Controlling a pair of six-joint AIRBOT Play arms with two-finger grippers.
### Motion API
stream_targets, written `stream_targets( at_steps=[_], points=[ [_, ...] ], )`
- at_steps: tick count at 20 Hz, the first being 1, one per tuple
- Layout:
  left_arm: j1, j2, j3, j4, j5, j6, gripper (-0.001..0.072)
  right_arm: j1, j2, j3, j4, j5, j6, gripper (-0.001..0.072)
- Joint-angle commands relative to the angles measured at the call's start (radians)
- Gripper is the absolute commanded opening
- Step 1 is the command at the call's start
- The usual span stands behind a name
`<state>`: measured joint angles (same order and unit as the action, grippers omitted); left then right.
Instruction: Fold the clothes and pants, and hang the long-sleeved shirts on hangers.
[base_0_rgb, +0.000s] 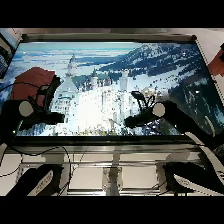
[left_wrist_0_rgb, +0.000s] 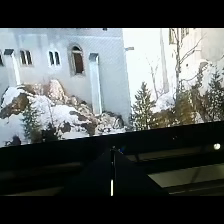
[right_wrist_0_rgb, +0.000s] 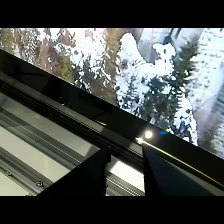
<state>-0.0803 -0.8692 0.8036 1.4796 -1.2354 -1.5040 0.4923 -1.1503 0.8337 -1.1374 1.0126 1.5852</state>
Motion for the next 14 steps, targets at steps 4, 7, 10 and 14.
stream_targets(
  at_steps=[4,7,10,14],
  points=[
    [-0.001,0.001,0.000,0.000,0.000,0.000,0.0032,0.001,-0.001,0.000,0.000,0.000,0.000,0.0234],
    [-0.001,0.001,0.000,0.000,0.000,0.000,0.0032,0.001,-0.001,0.000,0.000,0.006,0.000,0.0234],
    [-0.001,0.000,0.000,0.050,0.005,0.085,0.0032,0.001,-0.001,0.000,0.000,0.005,0.000,0.0234],
    [0.000,0.000,0.000,0.163,0.016,0.143,0.0032,0.001,-0.001,0.000,0.000,-0.003,0.000,0.0234]
  ],
)
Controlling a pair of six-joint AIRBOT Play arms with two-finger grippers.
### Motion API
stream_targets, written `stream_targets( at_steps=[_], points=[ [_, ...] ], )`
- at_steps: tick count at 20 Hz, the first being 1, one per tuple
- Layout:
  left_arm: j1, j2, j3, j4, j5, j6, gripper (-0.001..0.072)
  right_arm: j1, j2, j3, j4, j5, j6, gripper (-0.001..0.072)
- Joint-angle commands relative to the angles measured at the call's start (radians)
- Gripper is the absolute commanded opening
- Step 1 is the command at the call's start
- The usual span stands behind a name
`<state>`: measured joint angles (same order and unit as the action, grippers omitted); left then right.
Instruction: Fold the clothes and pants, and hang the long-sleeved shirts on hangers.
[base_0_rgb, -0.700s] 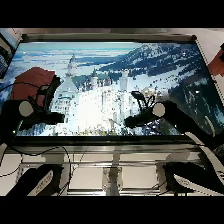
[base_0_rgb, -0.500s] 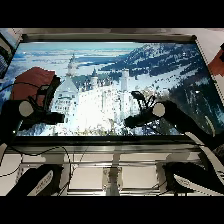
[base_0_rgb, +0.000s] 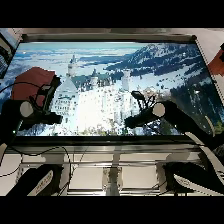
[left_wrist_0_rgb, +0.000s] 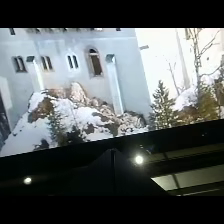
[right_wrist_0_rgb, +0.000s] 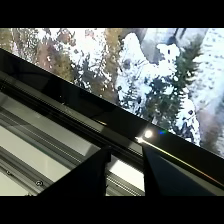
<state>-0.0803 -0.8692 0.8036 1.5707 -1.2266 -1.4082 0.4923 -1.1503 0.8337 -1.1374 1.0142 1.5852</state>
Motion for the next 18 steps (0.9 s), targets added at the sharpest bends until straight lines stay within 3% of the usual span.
stream_targets(
  at_steps=[1,10,12,13,14,15,18],
  points=[
    [0.000,0.000,0.000,0.071,0.007,0.048,0.0032,0.001,-0.001,0.000,0.000,-0.004,0.000,0.0234],
    [0.000,0.000,-0.001,0.068,0.042,0.048,0.0032,0.001,-0.001,0.000,0.000,-0.020,0.000,0.0234],
    [0.003,-0.004,-0.003,0.117,0.171,0.055,0.0038,0.001,-0.001,0.000,0.000,-0.020,0.000,0.0234],
    [0.005,-0.013,-0.003,0.164,0.262,0.055,0.0159,0.001,-0.001,0.000,0.000,-0.020,0.000,0.0234],
    [0.005,-0.031,-0.003,0.229,0.338,0.054,0.0466,0.001,-0.001,0.000,0.000,-0.020,0.000,0.0233],
    [0.007,-0.056,-0.002,0.299,0.388,0.042,0.0549,0.001,-0.001,0.000,0.000,-0.019,0.000,0.0234],
    [0.030,-0.175,-0.002,0.462,0.406,-0.023,0.0551,0.001,-0.001,0.000,0.000,-0.020,0.000,0.0234]
  ],
)
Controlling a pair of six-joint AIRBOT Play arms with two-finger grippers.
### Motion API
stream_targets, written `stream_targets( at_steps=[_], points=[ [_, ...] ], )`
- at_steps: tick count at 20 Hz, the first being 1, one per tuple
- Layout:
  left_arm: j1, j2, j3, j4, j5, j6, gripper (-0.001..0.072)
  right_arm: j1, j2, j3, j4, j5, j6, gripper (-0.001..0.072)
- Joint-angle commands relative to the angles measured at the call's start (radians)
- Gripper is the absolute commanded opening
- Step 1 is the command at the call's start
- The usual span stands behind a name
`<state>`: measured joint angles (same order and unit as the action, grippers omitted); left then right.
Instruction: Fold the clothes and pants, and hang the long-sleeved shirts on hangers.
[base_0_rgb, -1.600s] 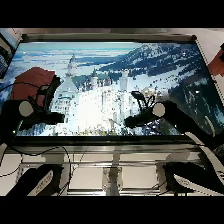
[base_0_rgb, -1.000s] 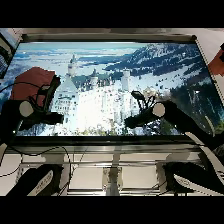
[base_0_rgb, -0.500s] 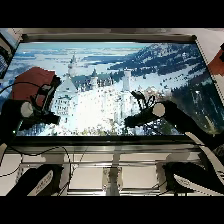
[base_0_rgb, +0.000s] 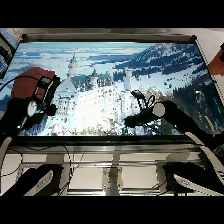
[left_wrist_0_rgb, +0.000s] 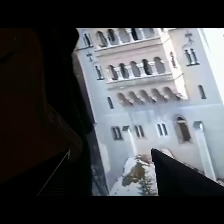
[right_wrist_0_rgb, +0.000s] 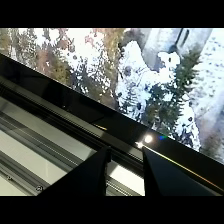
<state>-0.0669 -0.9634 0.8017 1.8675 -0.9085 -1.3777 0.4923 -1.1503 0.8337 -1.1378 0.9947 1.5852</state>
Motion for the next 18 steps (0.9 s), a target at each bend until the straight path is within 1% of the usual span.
stream_targets(
  at_steps=[1,3,5,10,11,12,13,14,15,17,18],
  points=[
    [0.034,-0.126,0.000,0.191,0.094,-0.092,0.0551,0.001,-0.001,0.000,0.000,-0.001,0.000,0.0234],
    [0.068,-0.205,0.000,0.235,0.120,-0.162,0.0550,0.001,-0.001,0.000,0.000,-0.001,0.000,0.0234],
    [0.090,-0.256,0.000,0.245,0.135,-0.216,0.0550,0.001,-0.001,0.000,0.000,-0.001,0.000,0.0234],
    [0.100,-0.267,0.000,0.263,0.178,-0.262,0.0546,0.001,-0.001,0.000,0.000,-0.018,0.000,0.0234],
    [0.100,-0.266,0.000,0.268,0.180,-0.270,0.0507,0.001,-0.001,0.000,0.000,-0.023,0.000,0.0234],
    [0.100,-0.265,0.000,0.272,0.180,-0.269,0.0442,0.001,-0.001,0.000,0.000,-0.026,0.000,0.0234],
    [0.100,-0.265,0.000,0.272,0.180,-0.269,0.0402,0.001,-0.001,0.000,0.000,-0.026,0.000,0.0233],
    [0.100,-0.264,0.000,0.271,0.179,-0.269,0.0340,0.001,-0.001,0.000,0.000,-0.026,0.000,0.0234],
    [0.100,-0.261,0.000,0.271,0.176,-0.274,0.0326,0.001,-0.001,0.000,0.000,-0.026,0.000,0.0234],
    [0.100,-0.242,0.000,0.271,0.170,-0.284,0.0217,0.001,-0.001,0.000,0.000,-0.026,0.000,0.0234],
    [0.100,-0.224,0.000,0.272,0.170,-0.284,0.0215,0.001,-0.001,0.000,0.000,-0.027,0.000,0.0234]
  ],
)
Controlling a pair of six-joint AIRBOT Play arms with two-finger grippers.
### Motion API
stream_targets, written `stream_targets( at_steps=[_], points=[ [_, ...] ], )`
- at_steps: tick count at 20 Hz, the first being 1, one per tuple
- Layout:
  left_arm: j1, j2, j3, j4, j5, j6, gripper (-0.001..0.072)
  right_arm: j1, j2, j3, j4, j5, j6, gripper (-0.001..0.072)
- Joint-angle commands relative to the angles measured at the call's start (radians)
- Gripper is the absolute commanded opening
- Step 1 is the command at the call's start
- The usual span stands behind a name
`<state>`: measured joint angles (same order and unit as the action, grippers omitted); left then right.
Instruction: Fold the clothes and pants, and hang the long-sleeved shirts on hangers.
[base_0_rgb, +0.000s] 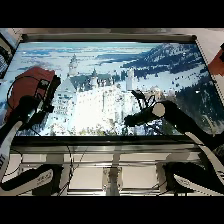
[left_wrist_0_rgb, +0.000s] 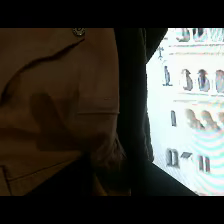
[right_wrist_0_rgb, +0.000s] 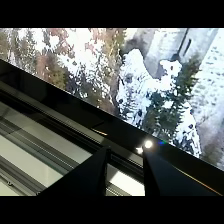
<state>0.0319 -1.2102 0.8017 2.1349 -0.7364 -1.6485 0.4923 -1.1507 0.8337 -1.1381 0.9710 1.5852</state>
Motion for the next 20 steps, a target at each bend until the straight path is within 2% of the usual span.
stream_targets(
  at_steps=[1,3,4,6,8,11,13,15,16,18,20],
  points=[
    [0.001,0.039,0.000,0.005,0.000,-0.013,0.0167,0.001,0.000,0.000,0.000,-0.003,0.000,0.0234],
    [0.001,0.068,0.000,0.015,0.008,-0.012,0.0050,0.001,0.000,0.000,-0.001,-0.003,0.000,0.0234],
    [0.001,0.079,0.000,0.015,0.007,-0.012,0.0030,0.001,0.000,0.000,-0.001,-0.003,0.000,0.0234],
    [-0.011,0.124,0.005,0.008,-0.013,0.001,0.0029,0.001,0.000,0.000,-0.002,-0.002,-0.001,0.0234],
    [-0.053,0.208,0.054,-0.040,-0.071,0.122,0.0029,0.000,0.003,0.006,-0.016,0.007,-0.017,0.0234],
    [-0.101,0.286,0.338,-0.341,-0.367,0.385,0.0028,0.000,0.013,0.090,-0.073,0.114,-0.102,0.0234],
    [-0.111,0.276,0.598,-0.616,-0.560,0.533,0.0028,0.000,0.025,0.182,-0.103,0.202,-0.193,0.0234],
    [-0.126,0.249,0.818,-0.852,-0.693,0.603,0.0029,0.000,0.047,0.278,-0.125,0.283,-0.270,0.0237],
    [-0.143,0.229,0.909,-0.919,-0.752,0.602,0.0028,0.000,0.061,0.317,-0.137,0.314,-0.292,0.0270],
    [-0.194,0.190,1.022,-0.956,-0.866,0.602,0.0029,0.000,0.101,0.376,-0.161,0.357,-0.325,0.0310],
    [-0.257,0.167,1.039,-0.954,-0.952,0.602,0.0029,0.001,0.155,0.405,-0.166,0.375,-0.328,0.0459]
  ],
)
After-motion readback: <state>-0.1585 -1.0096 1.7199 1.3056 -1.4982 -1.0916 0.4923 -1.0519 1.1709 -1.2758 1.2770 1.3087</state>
